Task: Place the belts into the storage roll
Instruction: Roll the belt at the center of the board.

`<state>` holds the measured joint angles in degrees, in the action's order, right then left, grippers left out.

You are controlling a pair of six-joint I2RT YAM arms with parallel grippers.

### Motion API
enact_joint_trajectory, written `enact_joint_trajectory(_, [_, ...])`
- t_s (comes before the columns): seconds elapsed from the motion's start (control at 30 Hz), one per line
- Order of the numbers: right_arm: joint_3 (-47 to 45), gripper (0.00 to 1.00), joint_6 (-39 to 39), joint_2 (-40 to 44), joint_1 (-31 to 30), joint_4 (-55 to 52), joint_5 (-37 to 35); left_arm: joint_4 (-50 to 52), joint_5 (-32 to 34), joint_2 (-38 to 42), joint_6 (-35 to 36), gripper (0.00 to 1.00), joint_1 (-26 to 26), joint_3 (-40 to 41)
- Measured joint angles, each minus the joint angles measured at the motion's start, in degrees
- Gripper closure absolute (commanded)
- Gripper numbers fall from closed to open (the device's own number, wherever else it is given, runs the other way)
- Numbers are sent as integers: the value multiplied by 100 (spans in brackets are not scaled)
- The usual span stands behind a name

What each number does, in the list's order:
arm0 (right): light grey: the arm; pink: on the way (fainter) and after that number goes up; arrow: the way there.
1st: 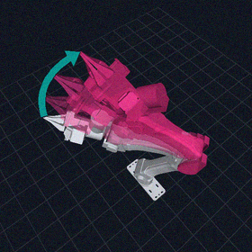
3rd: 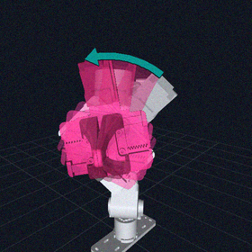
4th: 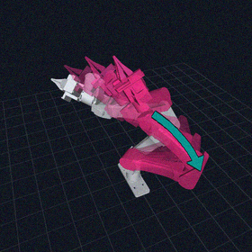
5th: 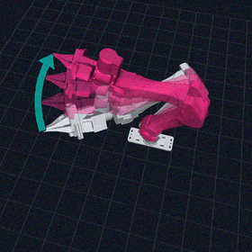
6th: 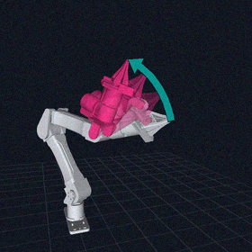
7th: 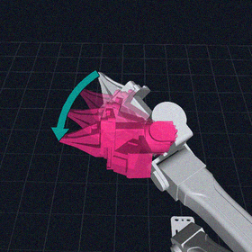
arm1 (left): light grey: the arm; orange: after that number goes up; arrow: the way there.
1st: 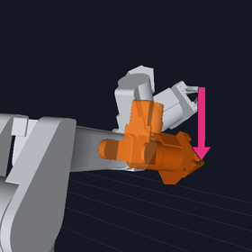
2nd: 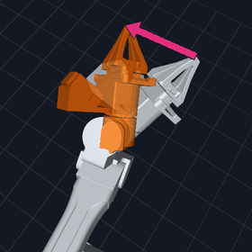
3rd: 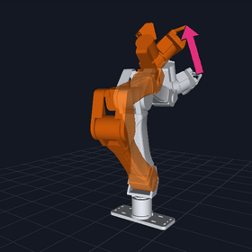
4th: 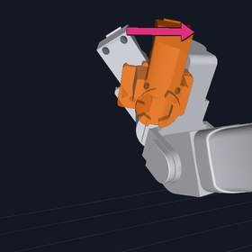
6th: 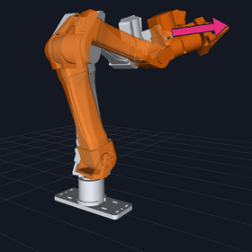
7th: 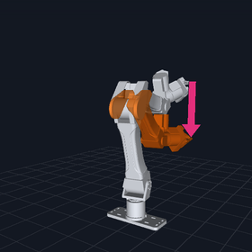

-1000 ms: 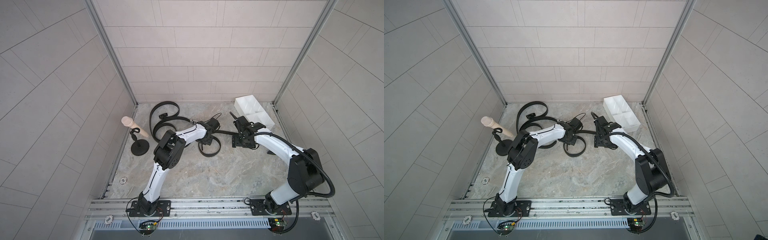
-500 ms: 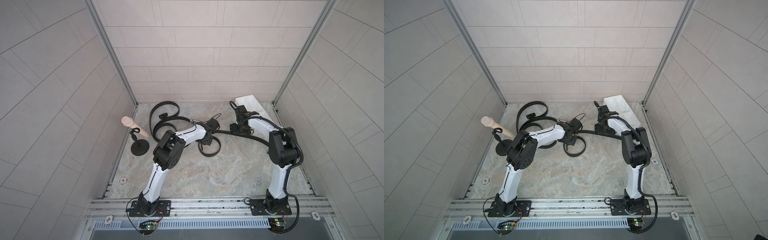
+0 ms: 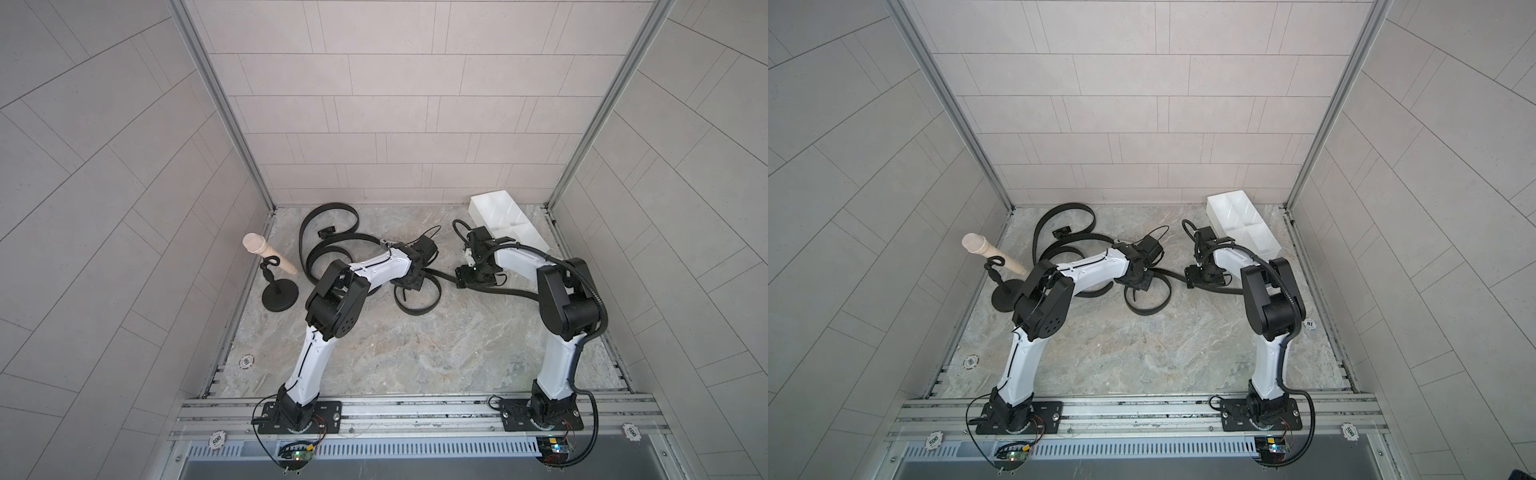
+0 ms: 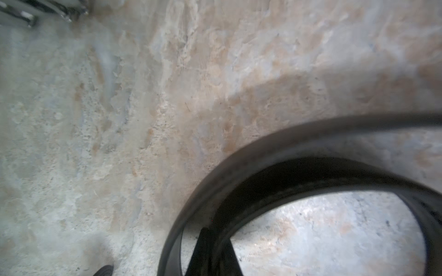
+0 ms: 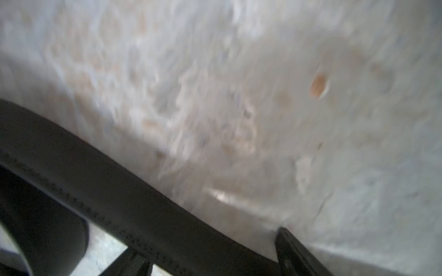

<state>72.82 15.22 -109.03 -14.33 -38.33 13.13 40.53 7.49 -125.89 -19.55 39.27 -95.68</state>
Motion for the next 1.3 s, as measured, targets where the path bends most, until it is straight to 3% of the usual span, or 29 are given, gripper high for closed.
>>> enact_joint_trajectory(0.27, [-448,17,444,328,-973,-114,-431,444,-79,-555,-13,100,-39,-975])
enact_joint_trajectory(0.57, [-634,20,439,459,-125,-540,-1169,789,-109,-1078,-11,100,-170,-1904])
enact_joint_trajectory(0.73, [-820,38,529,570,-190,-417,-1093,789,-236,-1113,-46,100,-245,-1961])
enact_joint_trajectory(0.8, [-986,65,599,688,-332,-345,-1067,787,-247,-1113,-55,100,-247,-1958])
enact_joint_trajectory(0.9, [-1058,90,743,734,-608,-330,-992,780,-254,-1113,-57,100,-249,-1958])
enact_joint_trajectory(1.0, [-844,98,909,570,-885,-439,-879,780,-258,-1113,-68,100,-249,-1958])
enact_joint_trajectory(1.3, [22,97,1974,85,-1709,-387,398,713,-404,-1119,-144,100,-330,-1978])
